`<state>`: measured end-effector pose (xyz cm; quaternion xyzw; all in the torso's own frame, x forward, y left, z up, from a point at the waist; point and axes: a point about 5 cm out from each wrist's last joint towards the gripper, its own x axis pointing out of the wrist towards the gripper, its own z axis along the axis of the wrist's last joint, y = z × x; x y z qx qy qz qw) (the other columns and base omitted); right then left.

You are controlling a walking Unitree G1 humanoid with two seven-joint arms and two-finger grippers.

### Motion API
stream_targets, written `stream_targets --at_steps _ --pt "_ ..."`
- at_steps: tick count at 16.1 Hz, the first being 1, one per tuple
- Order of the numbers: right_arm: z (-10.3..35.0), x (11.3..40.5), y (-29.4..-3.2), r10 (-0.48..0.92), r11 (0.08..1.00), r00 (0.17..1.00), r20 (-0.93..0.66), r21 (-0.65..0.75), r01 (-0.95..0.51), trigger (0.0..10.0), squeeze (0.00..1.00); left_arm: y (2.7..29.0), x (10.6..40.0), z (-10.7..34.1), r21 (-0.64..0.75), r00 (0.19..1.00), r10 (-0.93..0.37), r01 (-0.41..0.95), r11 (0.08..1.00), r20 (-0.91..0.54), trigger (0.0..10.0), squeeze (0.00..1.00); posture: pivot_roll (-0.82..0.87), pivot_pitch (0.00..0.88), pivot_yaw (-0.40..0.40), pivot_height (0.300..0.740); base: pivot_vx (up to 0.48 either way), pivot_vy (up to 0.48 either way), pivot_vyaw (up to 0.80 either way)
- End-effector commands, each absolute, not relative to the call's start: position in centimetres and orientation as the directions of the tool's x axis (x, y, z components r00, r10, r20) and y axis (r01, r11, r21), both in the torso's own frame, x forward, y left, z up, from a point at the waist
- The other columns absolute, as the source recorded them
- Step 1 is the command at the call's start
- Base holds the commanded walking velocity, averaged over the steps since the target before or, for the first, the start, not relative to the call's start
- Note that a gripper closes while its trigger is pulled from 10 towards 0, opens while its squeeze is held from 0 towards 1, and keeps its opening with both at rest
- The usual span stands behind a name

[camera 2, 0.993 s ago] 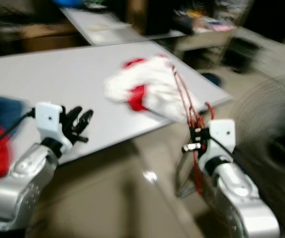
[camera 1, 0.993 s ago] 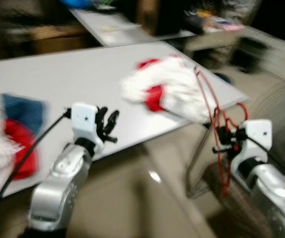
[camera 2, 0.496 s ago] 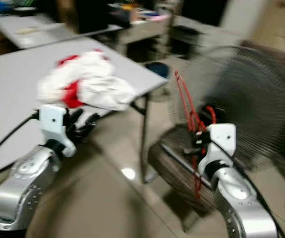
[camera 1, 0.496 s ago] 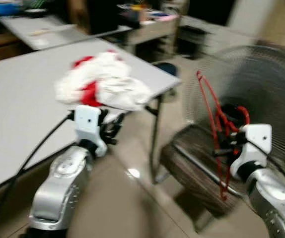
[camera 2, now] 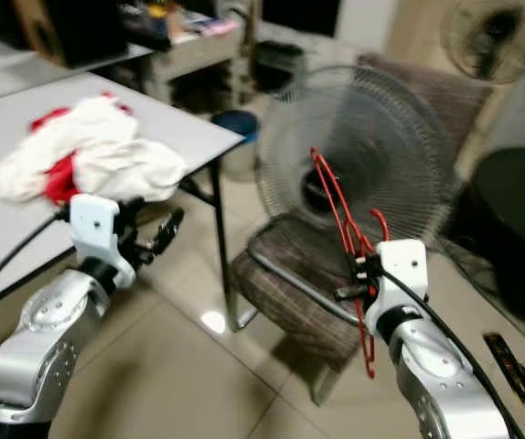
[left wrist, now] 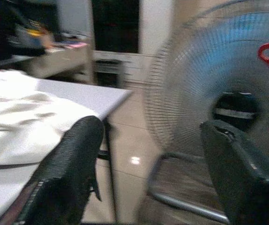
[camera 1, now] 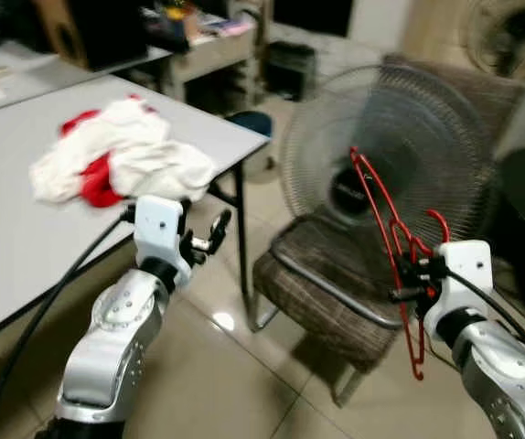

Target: Hang hanger

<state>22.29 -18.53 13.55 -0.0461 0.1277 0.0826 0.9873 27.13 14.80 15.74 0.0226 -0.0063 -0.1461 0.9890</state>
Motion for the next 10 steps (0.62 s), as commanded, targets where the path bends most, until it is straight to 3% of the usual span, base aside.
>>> stream_targets --at_steps 1,4,7,10 --pt "14.0 22.6 -18.3 0.175 0.975 0.957 -0.233 -0.092 -0.201 10.0 0.0 15.4 27.2 15.3 0.069 0.967 -0.254 0.254 0.965 -0.009 10.0 1.0 -0.08 0.0 -0.041 0.74 0.352 0.0 0.0" --pt "14.2 22.7 -18.0 0.237 0.953 0.943 -0.235 -0.135 -0.273 10.0 0.0 15.6 27.2 15.2 0.059 0.971 -0.237 0.237 0.97 -0.011 10.0 1.0 -0.07 0.0 -0.047 0.74 0.354 0.0 0.0" --pt "14.3 22.9 -17.6 0.263 0.945 0.939 -0.223 -0.136 -0.297 10.0 0.0 15.7 27.1 15.1 0.06 0.974 -0.225 0.225 0.972 -0.008 10.0 1.0 -0.07 0.0 -0.058 0.74 0.37 0.0 0.8" --pt "14.3 22.6 -17.2 0.314 0.927 0.925 -0.215 -0.142 -0.348 10.0 0.0 15.9 27.0 15.1 0.061 0.977 -0.213 0.213 0.975 -0.004 10.0 1.0 -0.07 0.0 -0.06 0.74 0.372 0.0 0.0"
